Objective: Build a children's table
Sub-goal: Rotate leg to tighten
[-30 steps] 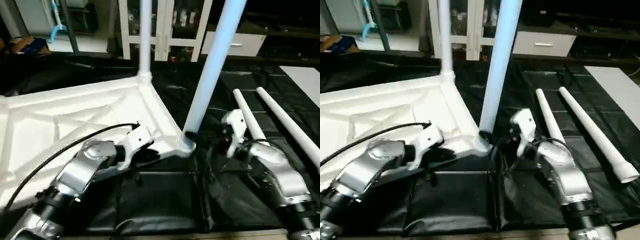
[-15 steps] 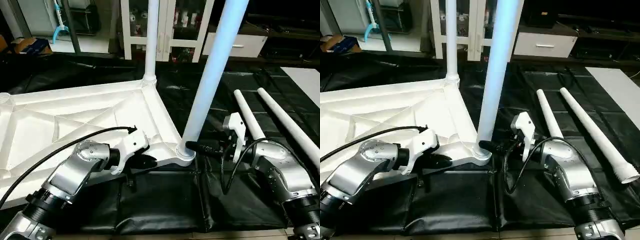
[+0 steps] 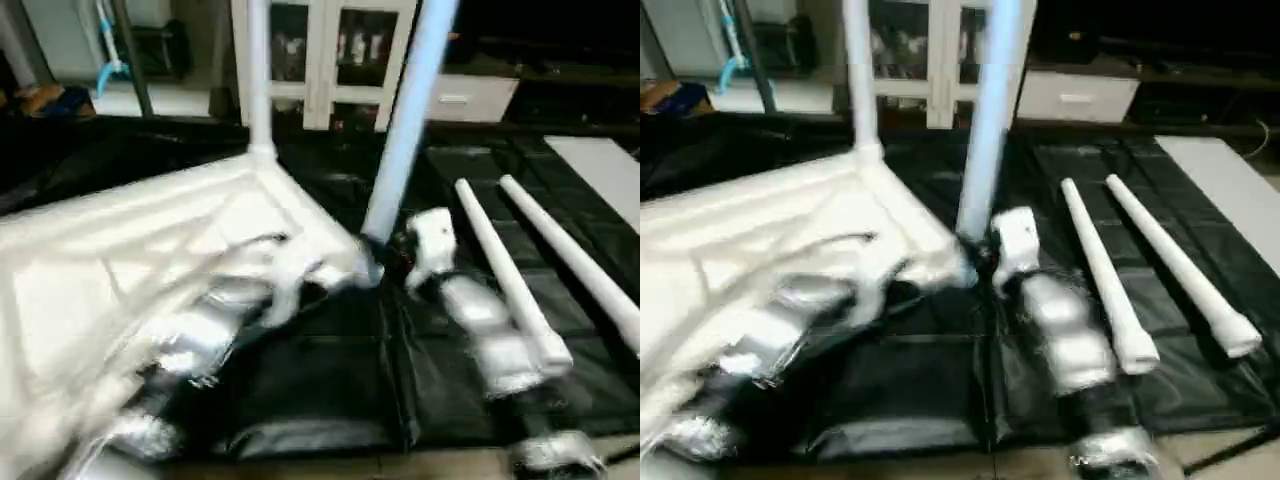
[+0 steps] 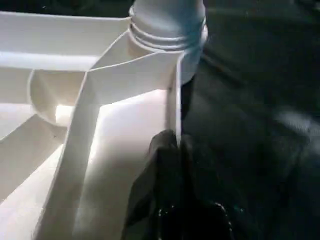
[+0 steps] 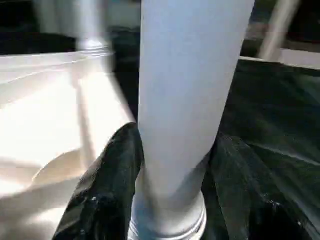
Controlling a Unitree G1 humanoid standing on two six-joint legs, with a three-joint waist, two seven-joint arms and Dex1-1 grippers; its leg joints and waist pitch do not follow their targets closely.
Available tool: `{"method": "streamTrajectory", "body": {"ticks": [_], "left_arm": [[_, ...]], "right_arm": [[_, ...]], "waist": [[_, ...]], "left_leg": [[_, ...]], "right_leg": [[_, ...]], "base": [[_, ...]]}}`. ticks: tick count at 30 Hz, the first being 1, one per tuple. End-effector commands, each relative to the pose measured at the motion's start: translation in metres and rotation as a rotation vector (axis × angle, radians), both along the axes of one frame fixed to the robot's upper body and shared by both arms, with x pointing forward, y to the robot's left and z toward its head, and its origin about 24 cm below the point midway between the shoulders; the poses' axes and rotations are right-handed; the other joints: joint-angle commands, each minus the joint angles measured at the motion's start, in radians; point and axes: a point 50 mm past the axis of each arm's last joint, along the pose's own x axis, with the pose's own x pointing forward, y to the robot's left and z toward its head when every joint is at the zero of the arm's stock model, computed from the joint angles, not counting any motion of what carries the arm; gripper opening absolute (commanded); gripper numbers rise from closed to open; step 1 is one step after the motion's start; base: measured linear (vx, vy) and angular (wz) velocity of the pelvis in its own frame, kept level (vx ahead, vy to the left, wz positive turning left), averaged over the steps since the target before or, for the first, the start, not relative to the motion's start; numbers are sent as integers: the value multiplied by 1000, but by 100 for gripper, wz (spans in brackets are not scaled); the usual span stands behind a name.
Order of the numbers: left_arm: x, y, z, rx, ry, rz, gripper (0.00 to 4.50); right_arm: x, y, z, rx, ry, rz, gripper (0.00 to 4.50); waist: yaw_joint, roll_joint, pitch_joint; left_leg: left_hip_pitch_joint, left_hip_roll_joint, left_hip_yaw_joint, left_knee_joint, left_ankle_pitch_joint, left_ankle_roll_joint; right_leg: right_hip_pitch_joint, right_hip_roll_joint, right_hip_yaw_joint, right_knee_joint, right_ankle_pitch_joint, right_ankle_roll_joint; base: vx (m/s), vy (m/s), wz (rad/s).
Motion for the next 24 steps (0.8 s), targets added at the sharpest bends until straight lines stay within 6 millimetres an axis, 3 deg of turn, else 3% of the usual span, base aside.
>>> {"method": "streamTrajectory", "body": {"ticks": [1,6,9,11,12,17,19,20,24], "left_arm": [[11,19,6,43,-40,109,0],[11,17,8,37,-43,82,0],[13,26,6,60,-41,111,0],[14,29,5,67,-43,128,0],[16,30,5,72,-52,141,0],[23,33,7,84,-90,143,0],[26,31,9,81,-109,127,0],[28,29,11,78,-124,112,0],[35,16,19,48,-198,50,0]], "right_arm": [[-10,-36,-34,-101,144,-200,184],[-5,-26,-20,-54,50,-146,184],[-7,-26,-6,1,-45,-95,254],[-9,-27,-2,7,-74,-91,260],[-13,-31,0,-9,-81,-105,281],[-22,-43,5,-73,-129,-124,325],[-28,-41,2,-72,-108,-59,337],[-31,-39,-1,-74,-83,-12,346],[-52,-29,-32,-166,127,171,346]], "waist": [[-5,7,-48],[-3,8,-50],[-1,8,-51],[1,14,-50],[1,11,-53],[-3,8,-56],[-11,9,-55],[-9,9,-55],[0,12,-56]], "left_leg": [[12,2,-5,-82,-413,-43],[5,5,-4,-84,-391,-25],[2,7,-1,-85,-368,-16],[4,6,0,-84,-362,-15],[-2,7,0,-84,-329,-13],[-8,4,3,-80,-268,-7],[-15,3,1,-81,-266,9],[-10,3,2,-79,-270,15],[-6,8,4,-76,-230,37]], "right_leg": [[19,-31,16,-98,-487,-70],[22,-31,19,-90,-414,-83],[25,-30,21,-84,-355,-104],[24,-29,23,-84,-340,-111],[31,-30,24,-78,-296,-118],[39,-27,23,-70,-216,-131],[45,-30,22,-72,-241,-129],[41,-29,23,-76,-246,-129],[42,-31,26,-72,-171,-180]], "base": [[0,0,0],[0,0,0],[0,0,0],[0,0,0],[0,0,0],[0,0,0],[0,0,0],[0,0,0],[0,0,0]]}}
